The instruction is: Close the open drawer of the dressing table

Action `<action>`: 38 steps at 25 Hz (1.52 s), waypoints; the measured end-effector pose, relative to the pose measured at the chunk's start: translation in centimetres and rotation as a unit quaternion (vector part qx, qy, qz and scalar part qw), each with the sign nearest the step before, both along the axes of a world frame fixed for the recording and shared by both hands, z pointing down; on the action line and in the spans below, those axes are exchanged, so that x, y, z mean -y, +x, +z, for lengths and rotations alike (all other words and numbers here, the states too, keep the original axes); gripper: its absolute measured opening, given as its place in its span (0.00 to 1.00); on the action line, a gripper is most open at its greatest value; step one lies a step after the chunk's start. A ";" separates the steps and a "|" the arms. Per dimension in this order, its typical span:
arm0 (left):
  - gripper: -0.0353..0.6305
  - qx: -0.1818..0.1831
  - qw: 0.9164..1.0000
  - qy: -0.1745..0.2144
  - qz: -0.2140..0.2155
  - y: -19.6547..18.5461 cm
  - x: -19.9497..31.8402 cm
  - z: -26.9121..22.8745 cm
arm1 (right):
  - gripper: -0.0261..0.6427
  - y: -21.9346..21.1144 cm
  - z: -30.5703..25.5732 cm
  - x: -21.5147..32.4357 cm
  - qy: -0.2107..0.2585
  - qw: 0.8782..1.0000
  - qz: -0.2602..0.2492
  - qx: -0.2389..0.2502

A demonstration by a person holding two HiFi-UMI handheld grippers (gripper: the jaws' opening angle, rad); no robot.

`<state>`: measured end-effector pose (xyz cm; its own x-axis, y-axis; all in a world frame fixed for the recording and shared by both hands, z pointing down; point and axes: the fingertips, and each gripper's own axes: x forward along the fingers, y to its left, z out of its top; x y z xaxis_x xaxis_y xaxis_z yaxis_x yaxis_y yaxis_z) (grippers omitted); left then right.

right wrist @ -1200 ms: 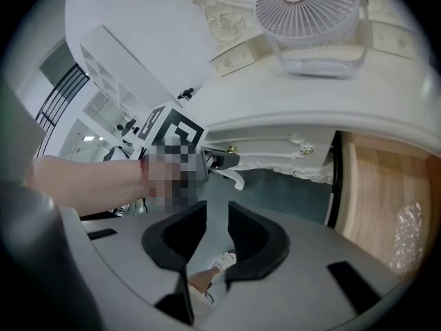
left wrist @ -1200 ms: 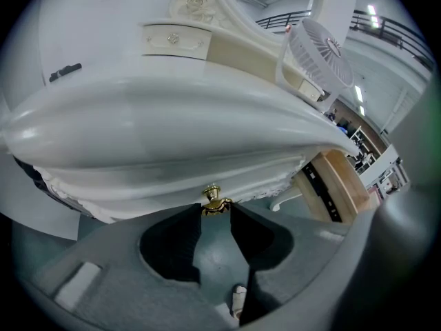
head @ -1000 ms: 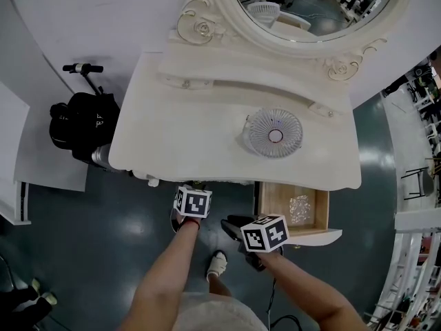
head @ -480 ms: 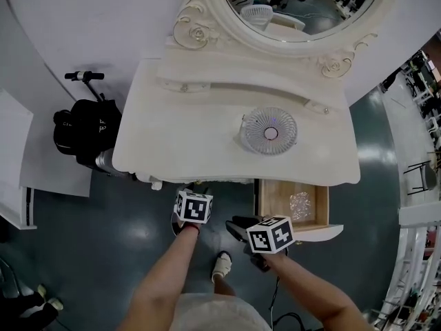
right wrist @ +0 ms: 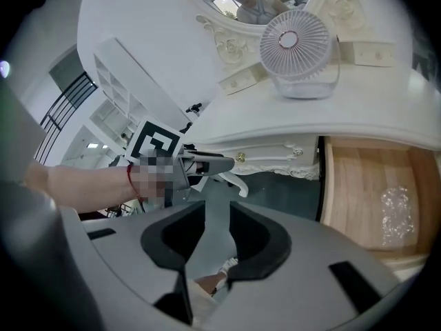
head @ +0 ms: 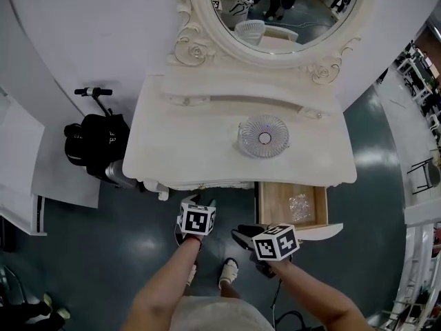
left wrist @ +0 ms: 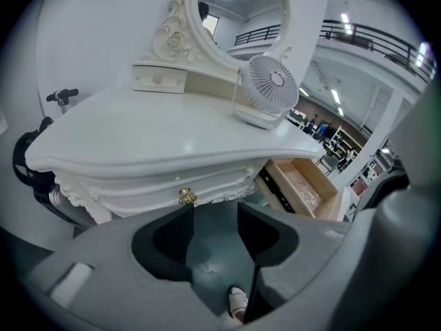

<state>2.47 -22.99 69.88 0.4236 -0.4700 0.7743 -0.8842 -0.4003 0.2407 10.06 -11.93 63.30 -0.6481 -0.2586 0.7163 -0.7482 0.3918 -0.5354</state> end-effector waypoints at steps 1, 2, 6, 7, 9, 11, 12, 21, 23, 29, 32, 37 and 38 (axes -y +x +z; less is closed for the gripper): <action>0.34 -0.003 1.000 0.000 0.001 0.0 -0.5 -0.5 | 0.21 0.1 -0.3 -0.4 0.002 1.000 0.000 0.000; 0.34 -0.006 1.000 -0.002 0.001 0.1 -1.1 -1.0 | 0.21 0.1 -0.5 -0.9 0.002 1.000 0.000 0.000; 0.34 -0.022 1.000 -0.004 0.010 0.8 -3.5 -3.4 | 0.21 0.2 -1.6 -2.9 0.005 1.000 0.000 0.000; 0.34 -0.027 1.000 -0.006 0.016 1.0 -4.1 -3.9 | 0.21 0.2 -2.0 -3.3 0.007 1.000 0.000 0.001; 0.34 -0.037 0.999 -0.010 0.028 1.6 -5.4 -5.1 | 0.21 0.3 -2.7 -4.5 0.009 1.000 -0.005 0.002; 0.34 -0.047 0.998 -0.011 0.041 2.1 -6.9 -6.3 | 0.21 0.4 -3.3 -5.8 0.011 1.000 -0.010 0.002; 0.34 -0.052 0.997 -0.010 0.048 2.3 -7.7 -6.9 | 0.21 0.5 -3.6 -6.3 0.012 1.000 -0.011 0.003; 0.27 -0.086 0.992 -0.006 0.088 2.6 -13.6 -11.5 | 0.21 1.2 -6.9 -9.3 0.043 0.999 0.002 0.016; 0.22 -0.095 0.992 -0.003 0.089 2.7 -14.4 -12.6 | 0.21 1.2 -7.6 -9.4 0.050 0.998 0.009 0.021; 0.07 -0.103 0.988 0.005 0.116 2.8 -16.7 -15.5 | 0.13 0.8 -9.6 -9.9 0.067 0.997 0.020 0.040; 0.07 -0.109 0.985 0.003 0.132 2.9 -17.6 -16.4 | 0.09 0.8 -10.3 -10.0 0.067 0.996 0.036 0.051; 0.07 -0.122 0.981 -0.008 0.152 2.9 -19.0 -16.9 | 0.06 0.6 -11.0 -10.3 0.070 0.995 0.043 0.054; 0.07 -0.126 0.980 -0.012 0.153 2.9 -19.2 -16.9 | 0.06 0.4 -11.1 -10.4 0.073 0.995 0.042 0.054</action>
<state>5.39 -3.79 52.98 0.7213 -0.2734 0.6363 -0.6346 -0.6289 0.4492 10.49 -1.53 52.22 -0.6904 -0.4115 0.5950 -0.7233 0.4092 -0.5562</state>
